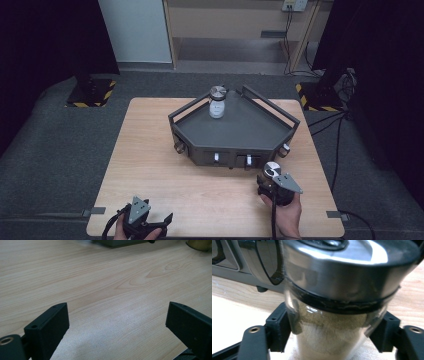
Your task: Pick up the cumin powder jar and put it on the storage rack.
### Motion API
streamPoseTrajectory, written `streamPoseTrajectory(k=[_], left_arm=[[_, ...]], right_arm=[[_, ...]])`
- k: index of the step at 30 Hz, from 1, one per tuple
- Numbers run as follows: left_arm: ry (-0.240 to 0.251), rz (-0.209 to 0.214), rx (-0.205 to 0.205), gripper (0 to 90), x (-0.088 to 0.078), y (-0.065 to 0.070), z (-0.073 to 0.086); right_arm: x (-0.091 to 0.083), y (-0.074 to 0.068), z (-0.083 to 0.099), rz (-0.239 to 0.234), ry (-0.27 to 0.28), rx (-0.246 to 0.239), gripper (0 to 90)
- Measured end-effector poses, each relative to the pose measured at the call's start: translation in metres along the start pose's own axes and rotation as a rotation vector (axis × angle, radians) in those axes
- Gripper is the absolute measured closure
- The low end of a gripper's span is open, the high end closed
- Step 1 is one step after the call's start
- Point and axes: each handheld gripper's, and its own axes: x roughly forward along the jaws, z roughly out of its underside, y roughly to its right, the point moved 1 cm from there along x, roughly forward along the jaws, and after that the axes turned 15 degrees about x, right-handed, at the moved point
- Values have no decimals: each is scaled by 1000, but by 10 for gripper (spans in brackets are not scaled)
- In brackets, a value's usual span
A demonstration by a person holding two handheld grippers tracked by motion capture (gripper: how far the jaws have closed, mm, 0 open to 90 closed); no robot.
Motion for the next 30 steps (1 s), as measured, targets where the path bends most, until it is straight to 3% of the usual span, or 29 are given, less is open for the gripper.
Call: streamPoseTrajectory(k=[8,12,19,30], left_arm=[[-1,7,3,40,1,0,-1],[1,5,0,40,1,0,0],[3,9,2,40,1,0,0],[1,9,7,40,1,1,-1]], right_arm=[[-1,2,0,-12,-1,23,303],[-9,5,-6,-43,-6,35,304],[-38,1,-24,-91,93,35,304],[-80,-12,-76,-180,244,-15,304]])
